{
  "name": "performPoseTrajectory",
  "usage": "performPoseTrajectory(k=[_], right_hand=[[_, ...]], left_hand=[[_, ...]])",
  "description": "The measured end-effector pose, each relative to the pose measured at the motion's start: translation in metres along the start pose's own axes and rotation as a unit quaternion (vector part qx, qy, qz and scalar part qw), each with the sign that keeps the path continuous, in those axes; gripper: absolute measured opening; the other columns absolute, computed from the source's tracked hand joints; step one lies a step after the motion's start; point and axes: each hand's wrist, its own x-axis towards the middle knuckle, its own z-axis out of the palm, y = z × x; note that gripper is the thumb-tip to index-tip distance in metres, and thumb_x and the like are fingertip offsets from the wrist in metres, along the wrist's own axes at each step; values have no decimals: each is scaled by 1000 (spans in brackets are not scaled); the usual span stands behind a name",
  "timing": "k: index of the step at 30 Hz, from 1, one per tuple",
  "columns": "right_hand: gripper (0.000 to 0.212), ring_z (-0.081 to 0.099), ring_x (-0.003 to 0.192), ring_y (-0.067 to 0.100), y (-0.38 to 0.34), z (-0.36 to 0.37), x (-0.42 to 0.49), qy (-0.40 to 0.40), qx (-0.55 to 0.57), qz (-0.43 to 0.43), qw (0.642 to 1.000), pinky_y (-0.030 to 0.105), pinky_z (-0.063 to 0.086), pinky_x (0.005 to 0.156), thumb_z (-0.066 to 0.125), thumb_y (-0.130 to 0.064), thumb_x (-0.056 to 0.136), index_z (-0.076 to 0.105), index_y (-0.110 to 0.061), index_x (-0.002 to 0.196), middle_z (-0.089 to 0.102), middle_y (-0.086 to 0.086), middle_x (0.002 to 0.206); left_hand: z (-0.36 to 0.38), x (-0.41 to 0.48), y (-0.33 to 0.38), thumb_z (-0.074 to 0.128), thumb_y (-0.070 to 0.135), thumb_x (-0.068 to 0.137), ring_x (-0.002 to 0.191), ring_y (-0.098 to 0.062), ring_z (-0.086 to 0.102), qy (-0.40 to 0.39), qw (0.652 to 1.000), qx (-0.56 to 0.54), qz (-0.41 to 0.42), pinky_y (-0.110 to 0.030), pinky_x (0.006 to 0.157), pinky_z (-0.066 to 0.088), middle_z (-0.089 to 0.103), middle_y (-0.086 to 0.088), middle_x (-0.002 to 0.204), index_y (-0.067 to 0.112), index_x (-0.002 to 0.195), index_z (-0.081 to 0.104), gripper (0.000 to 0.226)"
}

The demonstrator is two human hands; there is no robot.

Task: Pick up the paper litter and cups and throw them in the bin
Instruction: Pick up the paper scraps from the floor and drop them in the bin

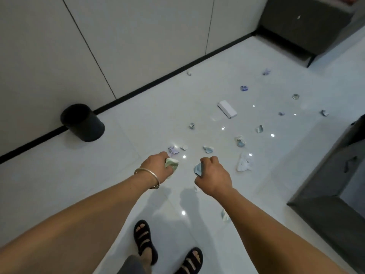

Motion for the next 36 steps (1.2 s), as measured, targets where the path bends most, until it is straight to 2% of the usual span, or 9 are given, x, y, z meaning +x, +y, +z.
performPoseTrajectory(k=[4,7,15,19,25,31,33,36], right_hand=[[54,55,97,26,-73,2,17,-16,-19,-64,998,31,43,68,60,-29,80,45,-17,130,45,5,122],[53,55,97,27,-137,7,35,-16,-29,-106,994,30,42,68,59,-27,80,45,-17,130,46,5,122],[51,56,101,28,-322,41,94,-34,-69,-181,980,32,49,75,60,-26,81,46,-16,130,46,5,123],[56,57,100,27,-400,55,125,-40,-54,-209,976,29,45,72,61,-27,81,44,-18,134,45,4,126],[57,57,96,25,-467,64,180,-52,-63,-219,972,28,44,69,63,-30,79,44,-19,132,46,2,124],[60,57,101,26,-532,61,278,-50,-65,-231,969,34,53,80,63,-33,81,42,-19,136,45,4,128],[59,57,101,25,-559,58,312,-54,-60,-237,968,33,52,80,63,-31,82,42,-19,136,45,4,128],[60,56,101,25,-593,55,354,-70,-52,-251,964,29,49,77,65,-31,82,42,-19,136,45,3,128]], left_hand=[[-53,-15,-62,58,34,85,76,-23,57,48,997,-25,-62,-27,62,41,59,0,86,21,106,56,25],[-89,-21,-117,59,34,85,78,-24,57,73,992,-37,-99,-27,65,43,61,-2,91,21,108,56,27],[-187,-14,-269,61,34,83,81,-25,57,116,979,-67,-155,-28,67,42,62,-3,93,20,105,56,26],[-238,-6,-333,60,34,84,79,-23,55,126,973,-63,-182,-26,66,41,59,-1,90,21,103,55,24],[-288,38,-391,59,33,85,78,-23,54,132,969,-64,-199,-27,66,40,56,-1,88,21,105,54,24],[-336,109,-433,58,31,84,69,-20,49,143,966,-59,-207,-25,58,35,52,1,78,23,88,47,14],[-359,136,-447,57,30,84,69,-19,49,143,963,-55,-220,-26,54,33,51,1,78,24,87,46,13],[-391,174,-470,57,31,84,74,-22,52,142,960,-50,-235,-27,62,36,54,0,83,22,92,50,14]])
